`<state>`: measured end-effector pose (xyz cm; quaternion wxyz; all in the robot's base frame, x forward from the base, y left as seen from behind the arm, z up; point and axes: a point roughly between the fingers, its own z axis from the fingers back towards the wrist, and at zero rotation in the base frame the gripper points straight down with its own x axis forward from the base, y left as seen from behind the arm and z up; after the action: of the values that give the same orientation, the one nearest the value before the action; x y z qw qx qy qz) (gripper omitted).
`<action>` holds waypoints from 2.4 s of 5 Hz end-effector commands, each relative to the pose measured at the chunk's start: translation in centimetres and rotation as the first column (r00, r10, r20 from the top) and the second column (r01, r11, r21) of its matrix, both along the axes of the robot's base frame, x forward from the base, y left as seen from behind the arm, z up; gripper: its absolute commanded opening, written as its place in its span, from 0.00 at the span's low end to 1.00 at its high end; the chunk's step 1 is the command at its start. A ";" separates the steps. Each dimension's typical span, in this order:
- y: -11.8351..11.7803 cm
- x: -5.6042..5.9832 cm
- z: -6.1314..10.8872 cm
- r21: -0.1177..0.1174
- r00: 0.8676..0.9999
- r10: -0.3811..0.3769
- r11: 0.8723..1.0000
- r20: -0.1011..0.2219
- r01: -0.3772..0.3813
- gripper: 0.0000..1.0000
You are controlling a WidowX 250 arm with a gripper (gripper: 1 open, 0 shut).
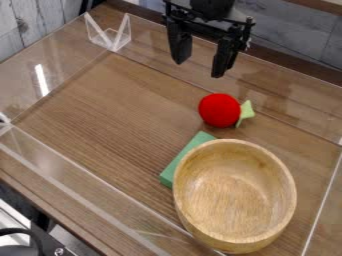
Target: Move the red fruit to the left
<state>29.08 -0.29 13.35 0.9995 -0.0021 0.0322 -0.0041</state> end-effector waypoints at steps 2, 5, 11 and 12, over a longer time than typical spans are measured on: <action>-1.6 0.6 -2.8 -0.009 0.999 -0.046 0.999 0.010 0.046 1.00; -2.9 1.5 -7.4 -0.036 0.994 -0.040 0.998 0.102 0.044 1.00; -2.3 4.9 -9.8 -0.042 0.980 0.014 0.999 0.198 -0.006 1.00; -2.5 5.7 -9.3 -0.050 0.976 0.054 0.998 0.210 -0.045 1.00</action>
<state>33.53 -2.60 2.50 0.9984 -0.0241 -0.0445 0.0238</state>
